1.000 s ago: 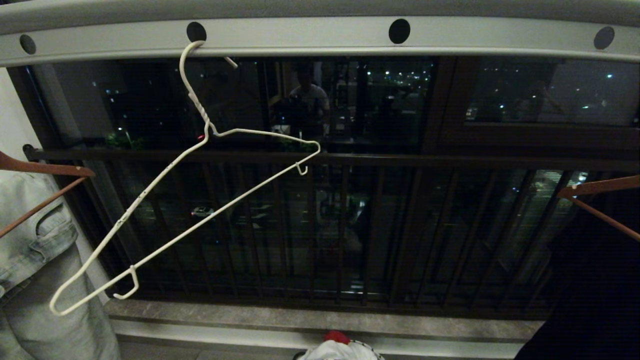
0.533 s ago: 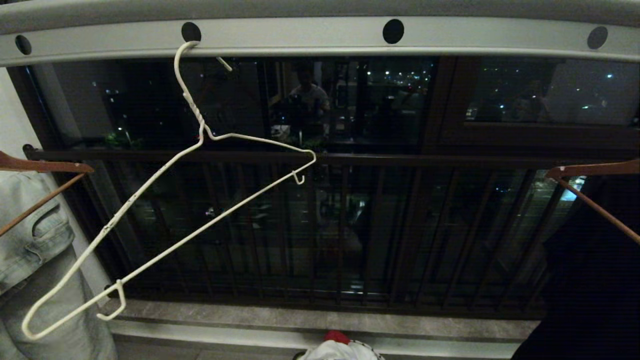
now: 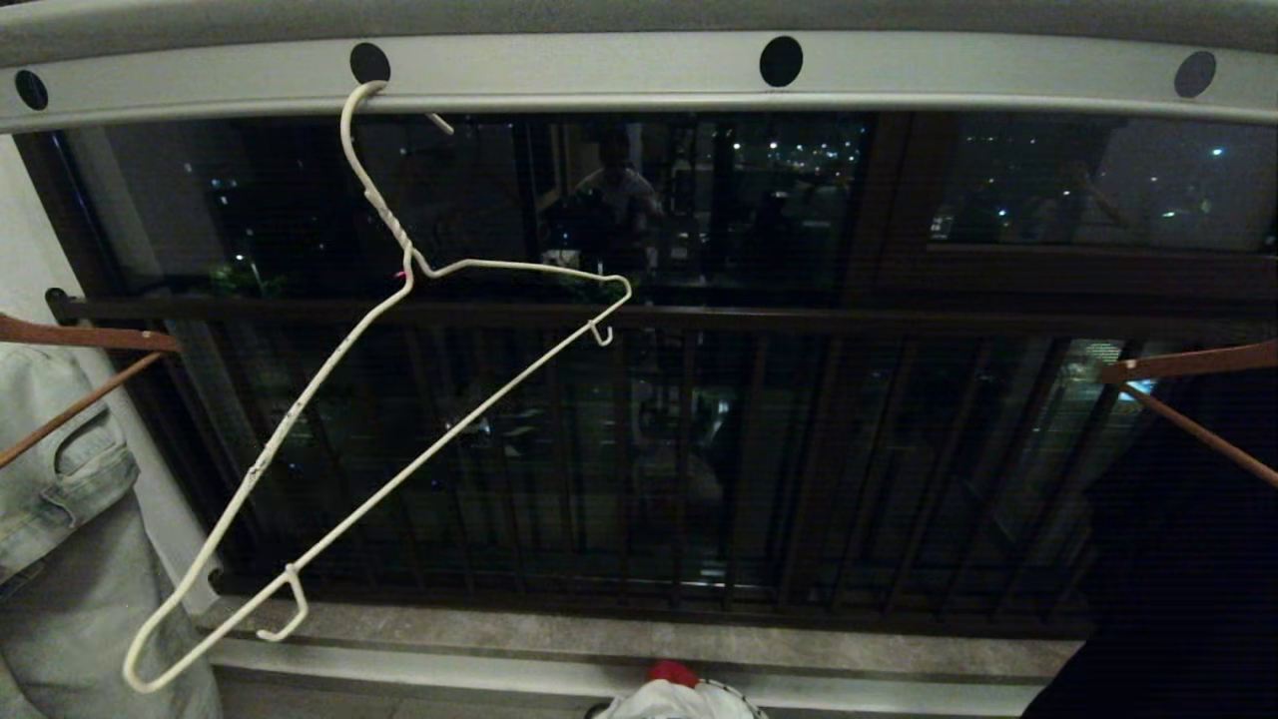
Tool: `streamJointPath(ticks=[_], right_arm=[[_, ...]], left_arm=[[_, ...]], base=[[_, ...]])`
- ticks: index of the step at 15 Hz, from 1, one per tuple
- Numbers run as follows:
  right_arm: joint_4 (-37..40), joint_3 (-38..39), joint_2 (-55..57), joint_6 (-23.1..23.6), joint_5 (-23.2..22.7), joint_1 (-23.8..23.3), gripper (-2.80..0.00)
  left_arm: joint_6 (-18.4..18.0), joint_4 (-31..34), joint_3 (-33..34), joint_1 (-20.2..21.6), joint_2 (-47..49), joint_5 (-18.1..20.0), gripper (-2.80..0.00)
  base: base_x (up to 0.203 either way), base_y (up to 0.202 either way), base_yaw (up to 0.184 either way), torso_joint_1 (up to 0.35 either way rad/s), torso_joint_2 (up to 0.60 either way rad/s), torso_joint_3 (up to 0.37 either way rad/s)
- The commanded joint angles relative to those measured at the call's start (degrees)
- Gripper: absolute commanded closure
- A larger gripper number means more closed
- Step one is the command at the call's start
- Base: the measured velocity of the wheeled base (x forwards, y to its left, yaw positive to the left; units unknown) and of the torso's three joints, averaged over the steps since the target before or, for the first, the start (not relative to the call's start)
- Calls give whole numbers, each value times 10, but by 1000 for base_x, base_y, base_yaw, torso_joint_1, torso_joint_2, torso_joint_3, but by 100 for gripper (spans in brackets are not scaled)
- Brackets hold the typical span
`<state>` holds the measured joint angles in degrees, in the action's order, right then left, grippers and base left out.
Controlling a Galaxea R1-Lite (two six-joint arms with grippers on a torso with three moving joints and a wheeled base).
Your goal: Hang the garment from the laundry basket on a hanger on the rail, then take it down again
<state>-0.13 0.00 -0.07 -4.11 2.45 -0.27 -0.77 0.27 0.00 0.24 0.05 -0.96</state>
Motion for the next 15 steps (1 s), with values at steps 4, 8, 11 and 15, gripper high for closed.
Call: streamJointPath(ticks=[4, 8, 11, 15], right_arm=[[0, 0, 1, 0, 0, 0, 0], [0, 0, 1, 0, 0, 0, 0], [0, 0, 1, 0, 0, 0, 0], [0, 0, 2, 0, 0, 0, 0]], left_arm=[[0, 0, 0, 0, 0, 0, 0], [0, 0, 0, 0, 0, 0, 0], [0, 0, 0, 0, 0, 0, 0], [0, 0, 0, 0, 0, 0, 0]], base=[[0, 0, 0, 0, 0, 0], [0, 0, 0, 0, 0, 0], [0, 0, 0, 0, 0, 0], [0, 0, 0, 0, 0, 0]])
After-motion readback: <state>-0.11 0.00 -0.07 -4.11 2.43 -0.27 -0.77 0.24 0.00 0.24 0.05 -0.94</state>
